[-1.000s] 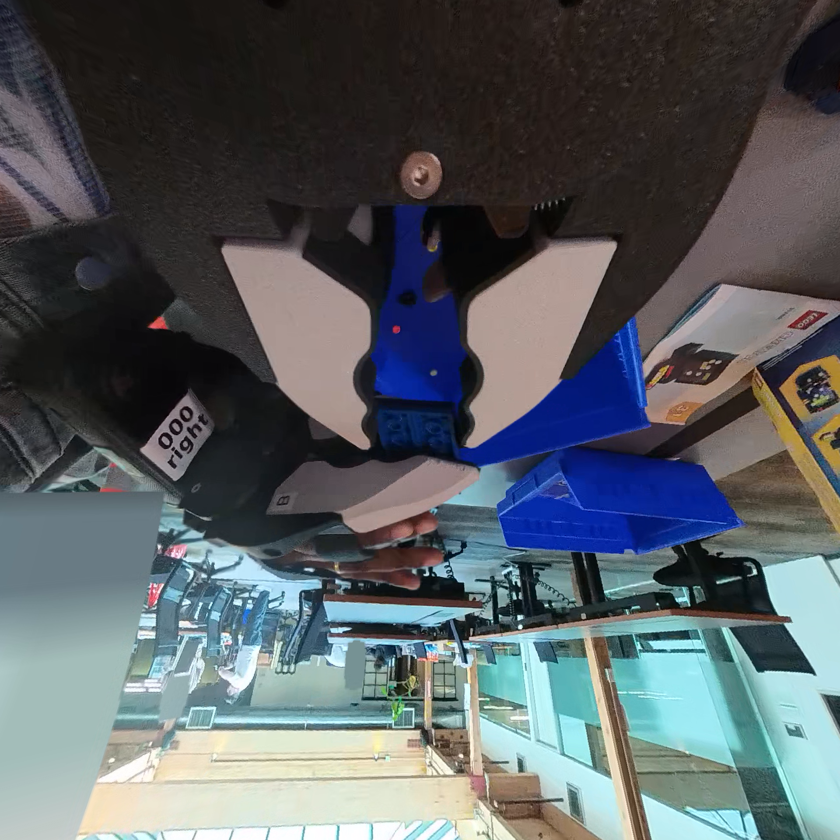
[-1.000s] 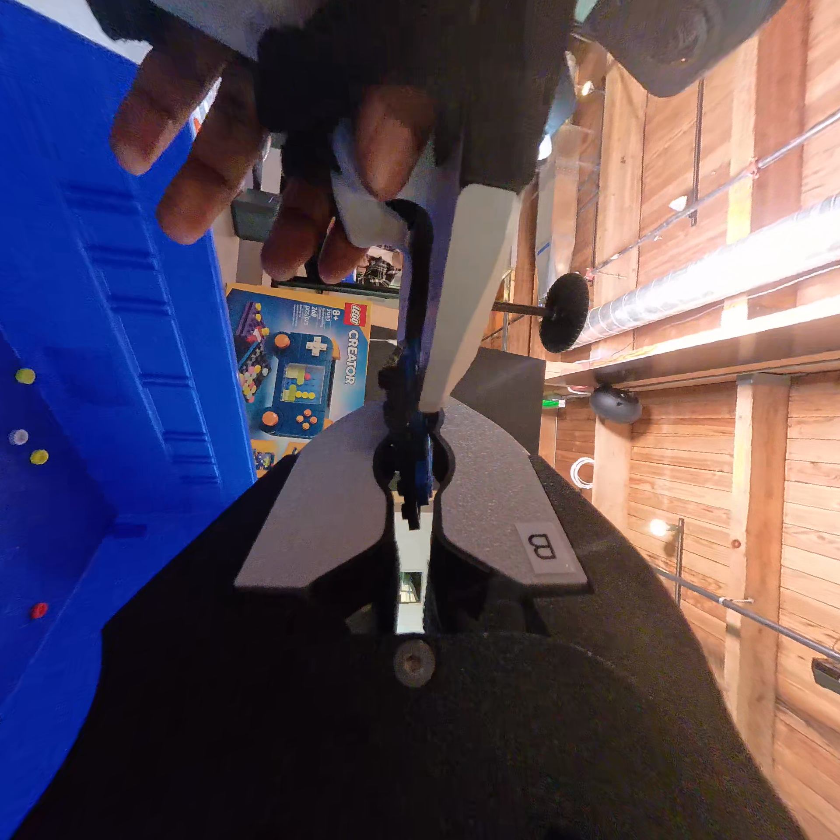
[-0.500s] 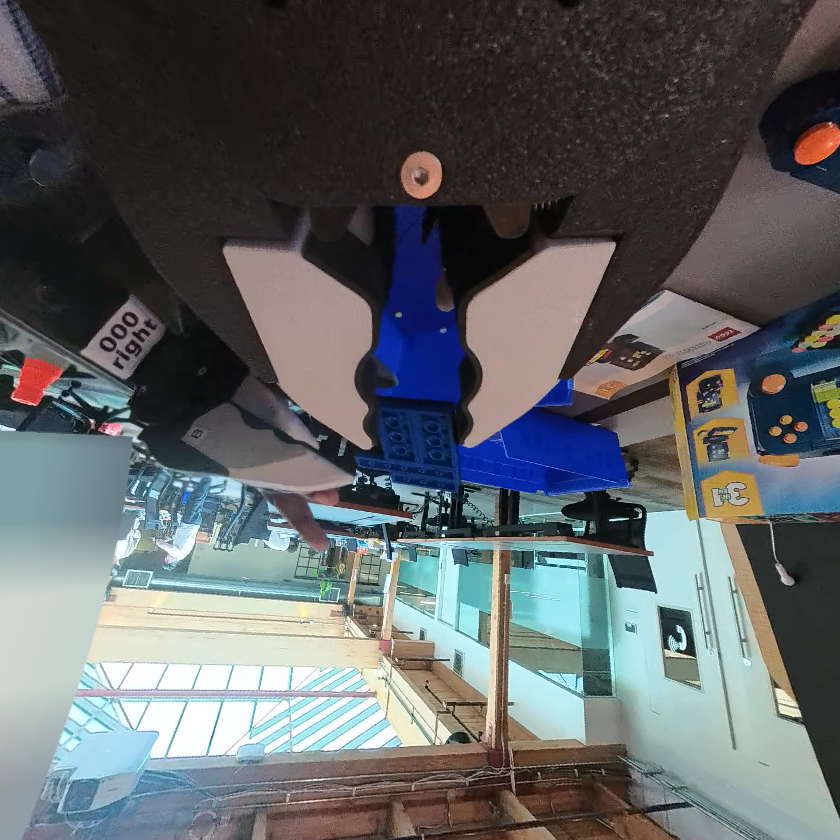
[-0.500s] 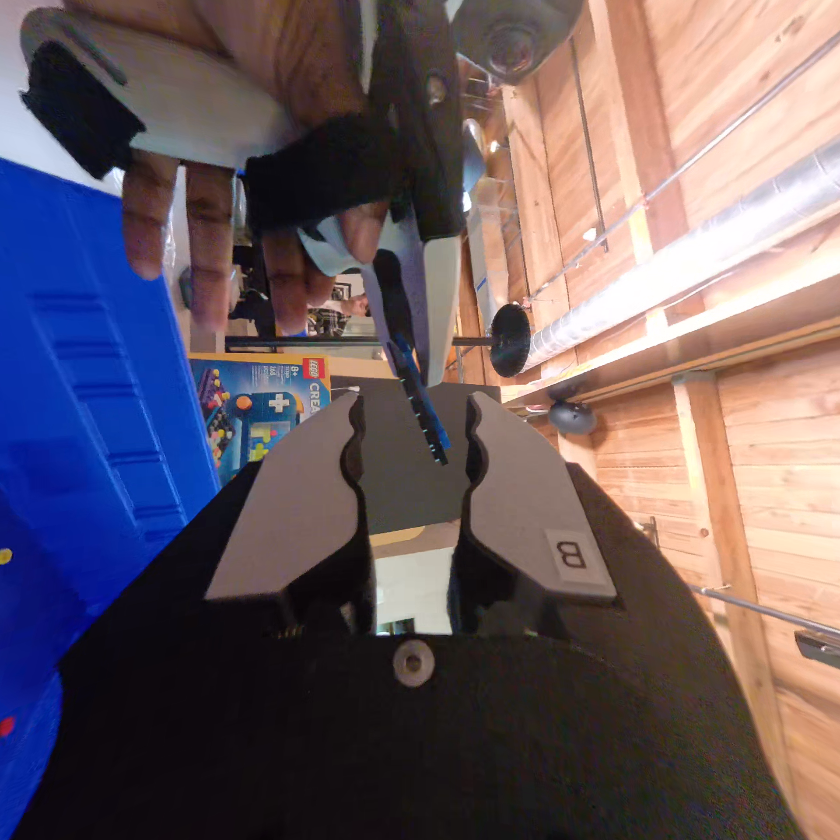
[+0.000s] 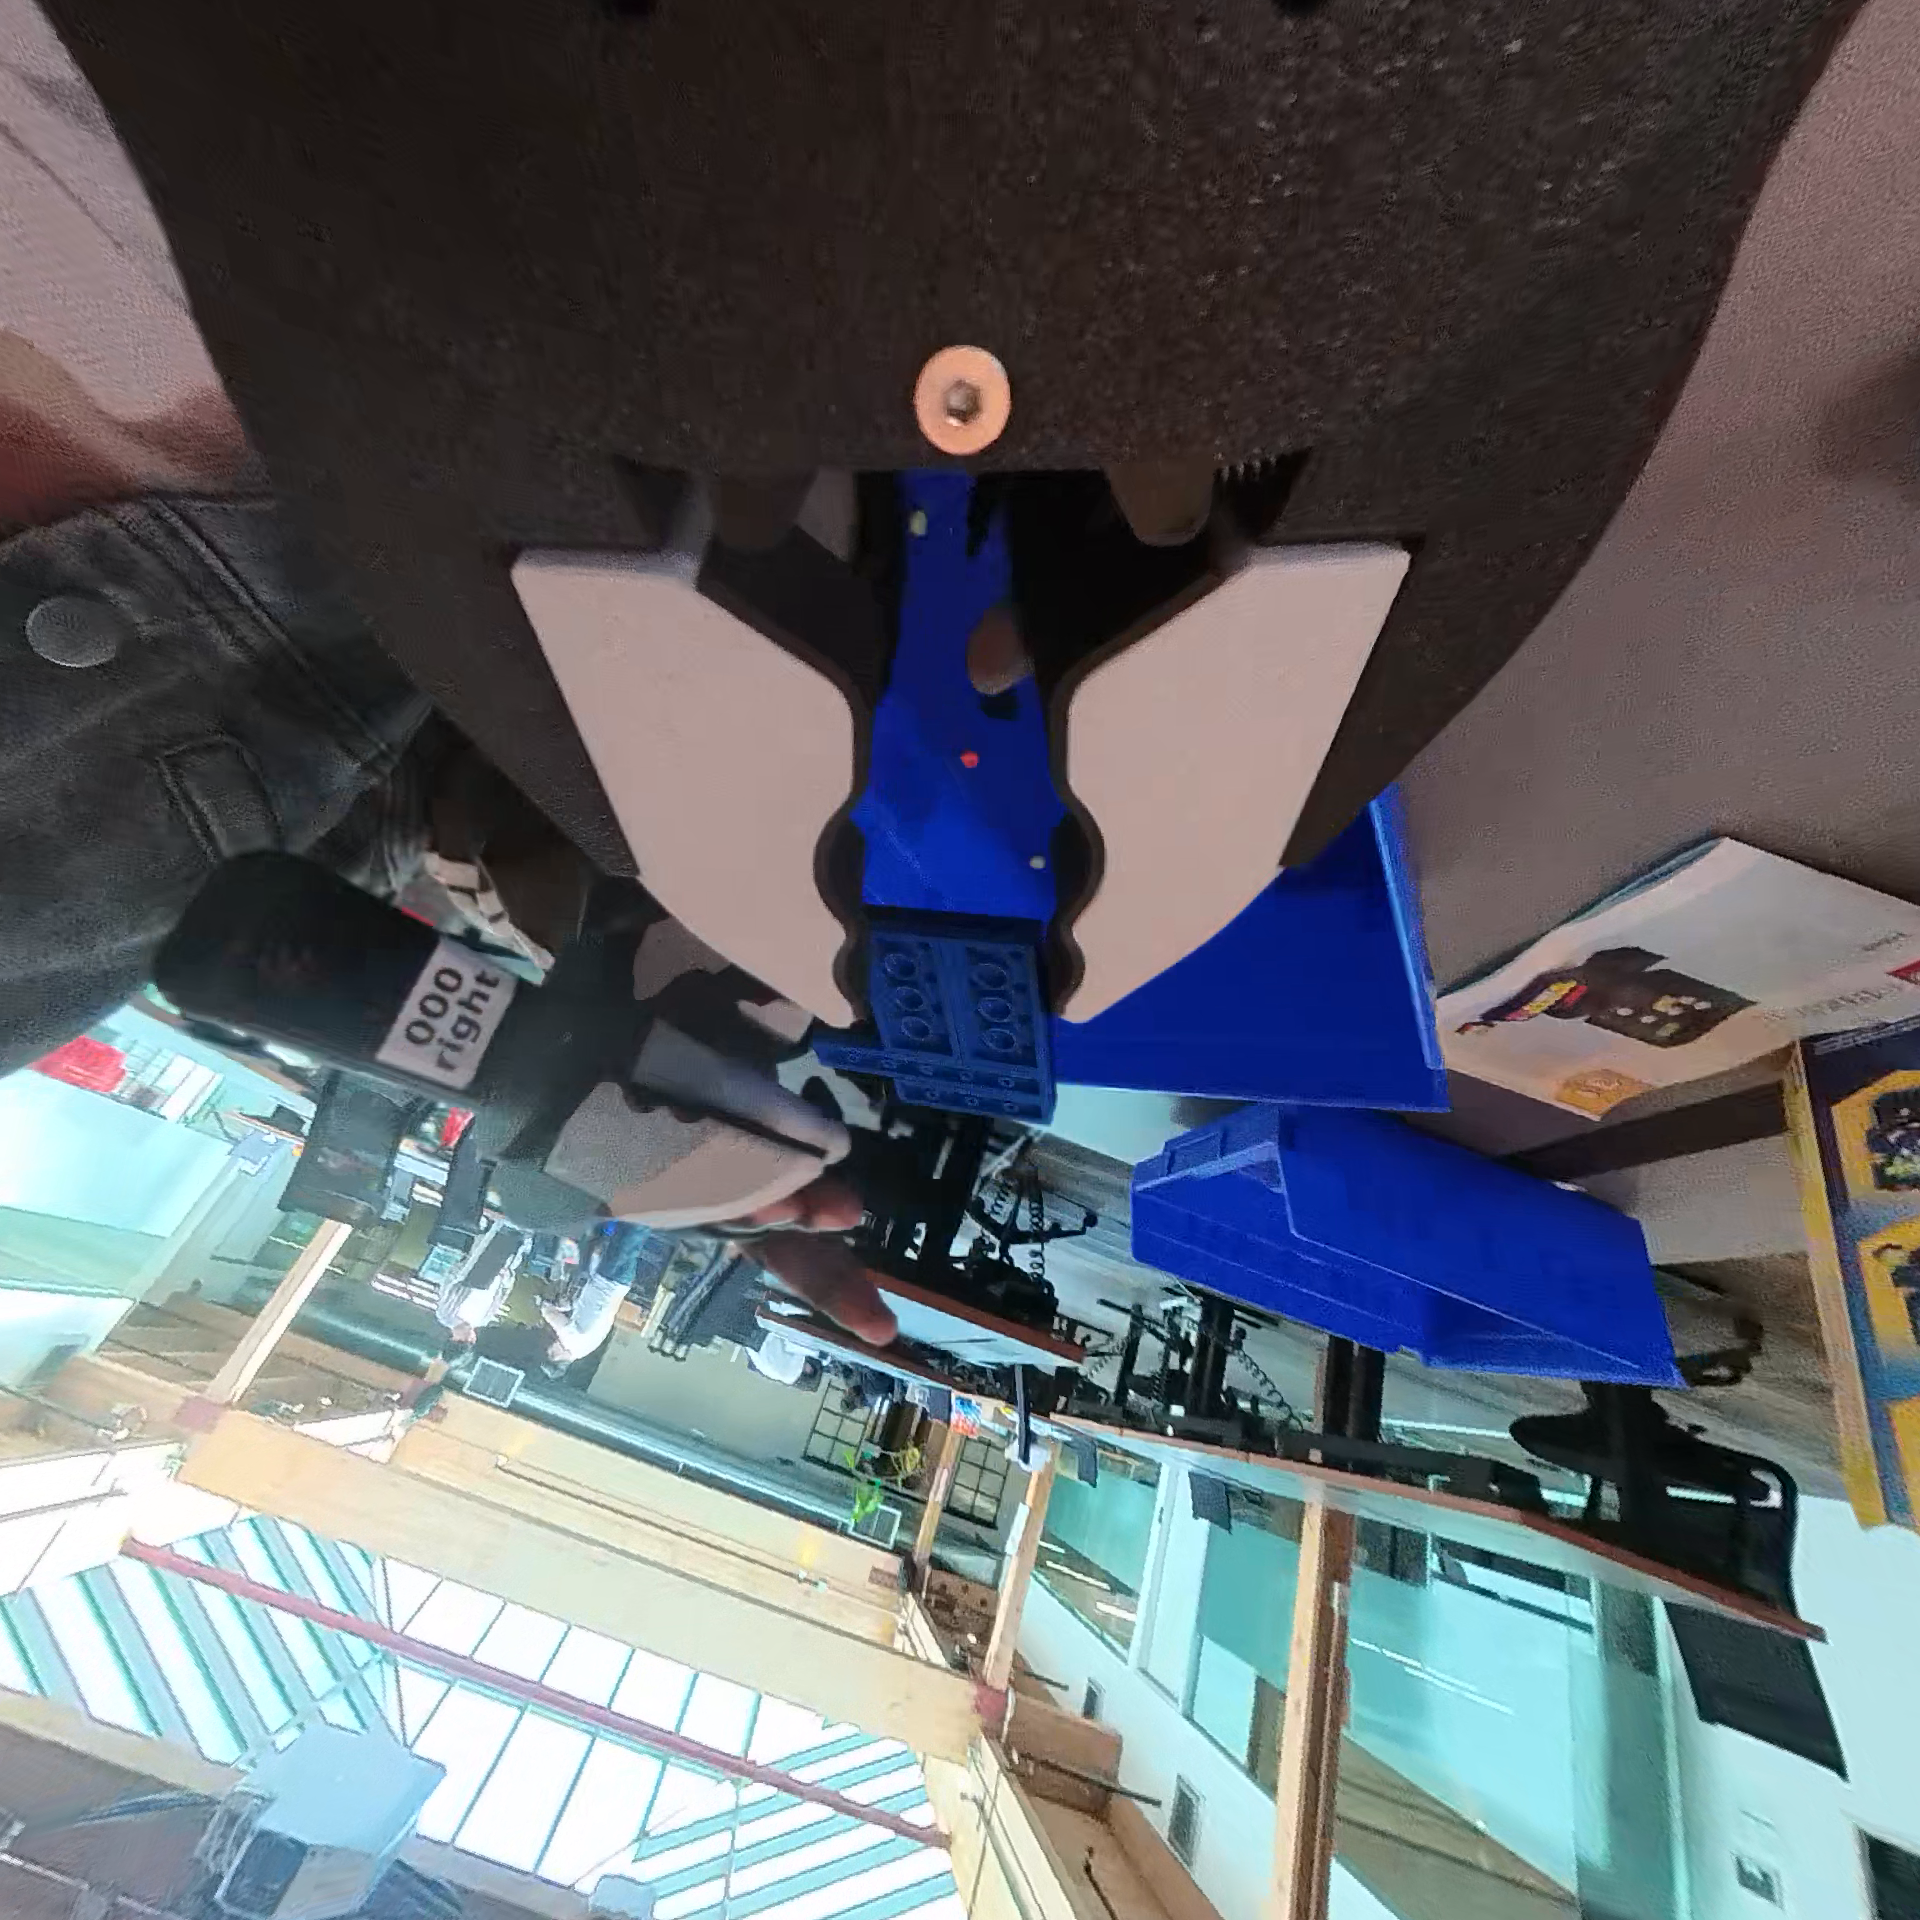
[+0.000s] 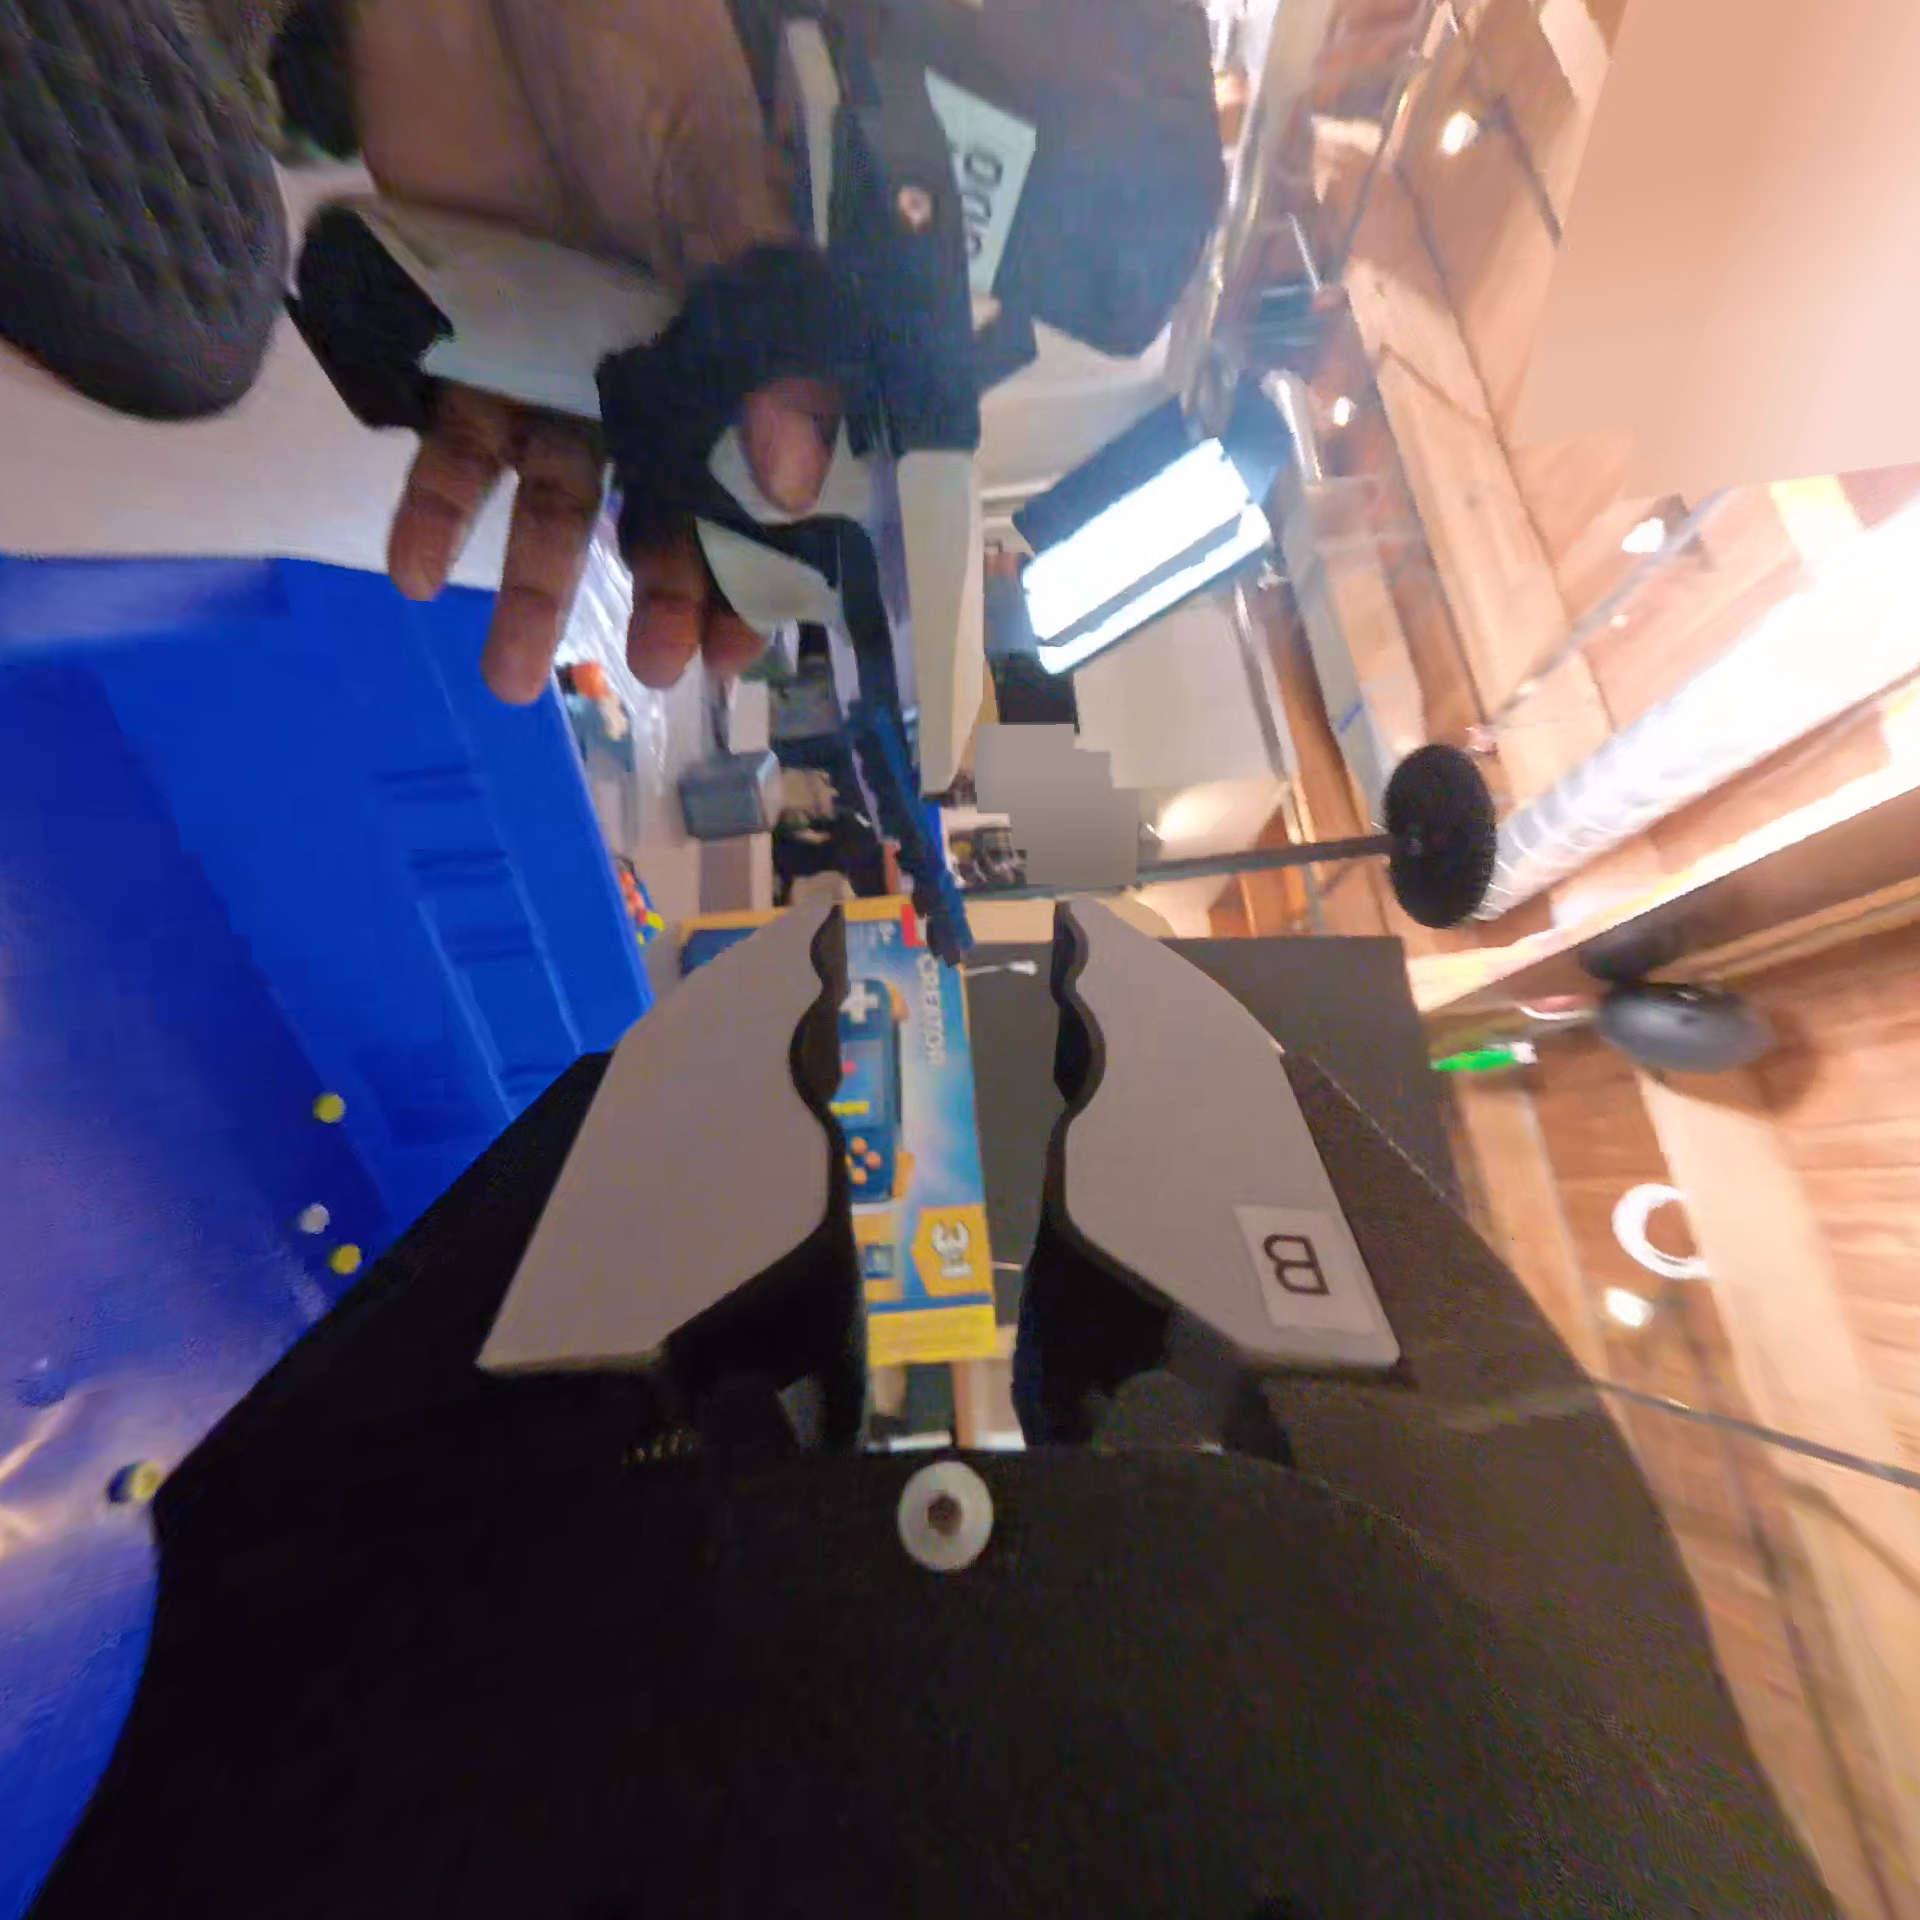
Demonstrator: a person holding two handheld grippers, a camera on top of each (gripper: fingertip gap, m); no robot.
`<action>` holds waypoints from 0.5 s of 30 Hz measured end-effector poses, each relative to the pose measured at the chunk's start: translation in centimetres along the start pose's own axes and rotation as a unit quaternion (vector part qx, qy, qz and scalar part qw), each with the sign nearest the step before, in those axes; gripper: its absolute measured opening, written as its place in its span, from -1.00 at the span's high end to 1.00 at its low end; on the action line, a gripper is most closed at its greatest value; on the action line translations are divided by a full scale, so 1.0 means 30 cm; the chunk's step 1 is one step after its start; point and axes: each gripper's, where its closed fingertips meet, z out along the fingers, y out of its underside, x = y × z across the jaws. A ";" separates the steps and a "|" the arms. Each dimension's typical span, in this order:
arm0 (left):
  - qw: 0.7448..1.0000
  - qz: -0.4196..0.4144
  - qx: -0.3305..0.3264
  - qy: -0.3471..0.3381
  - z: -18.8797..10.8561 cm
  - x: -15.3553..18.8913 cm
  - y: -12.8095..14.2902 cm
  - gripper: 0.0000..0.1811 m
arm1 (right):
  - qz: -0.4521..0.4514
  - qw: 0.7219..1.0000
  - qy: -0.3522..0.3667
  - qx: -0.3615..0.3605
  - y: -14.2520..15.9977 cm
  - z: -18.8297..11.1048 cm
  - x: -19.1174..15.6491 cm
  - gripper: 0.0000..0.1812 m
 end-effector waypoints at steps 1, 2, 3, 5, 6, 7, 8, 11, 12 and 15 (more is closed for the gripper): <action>1.000 0.001 -0.012 0.005 0.002 0.001 0.006 0.65 | 0.015 1.000 -0.008 0.018 -0.014 0.002 -0.001 0.60; 1.000 0.007 -0.018 0.010 0.005 0.007 0.009 0.65 | 0.020 0.999 -0.013 0.022 -0.017 0.005 -0.001 0.72; 1.000 0.015 -0.015 0.010 0.007 0.011 0.001 0.65 | 0.012 1.000 -0.024 0.015 -0.011 0.010 -0.010 0.89; 0.999 0.040 -0.004 0.008 0.009 0.016 -0.018 0.65 | -0.019 1.000 -0.006 0.010 -0.011 0.011 0.001 0.89; 0.999 0.049 0.011 0.009 0.007 0.023 -0.032 0.65 | -0.031 0.999 0.009 0.013 -0.017 0.010 0.011 0.89; 0.998 0.048 0.033 0.005 0.006 0.025 -0.050 0.61 | -0.041 0.999 0.023 0.015 -0.021 0.008 0.018 0.89; 0.998 0.035 0.058 0.001 0.005 0.024 -0.066 0.51 | -0.059 0.997 0.038 0.012 -0.023 0.008 0.024 0.90; 0.996 -0.045 0.064 0.039 0.012 0.032 -0.047 0.47 | -0.146 0.987 0.066 -0.003 -0.028 0.013 0.018 0.90; 0.993 -0.080 0.045 0.074 0.016 0.050 -0.026 0.55 | -0.166 0.983 0.074 -0.006 -0.031 0.015 0.017 0.89; 0.975 -0.158 0.048 0.148 0.016 0.075 -0.013 0.82 | -0.171 0.983 0.064 0.007 -0.049 0.022 0.004 0.90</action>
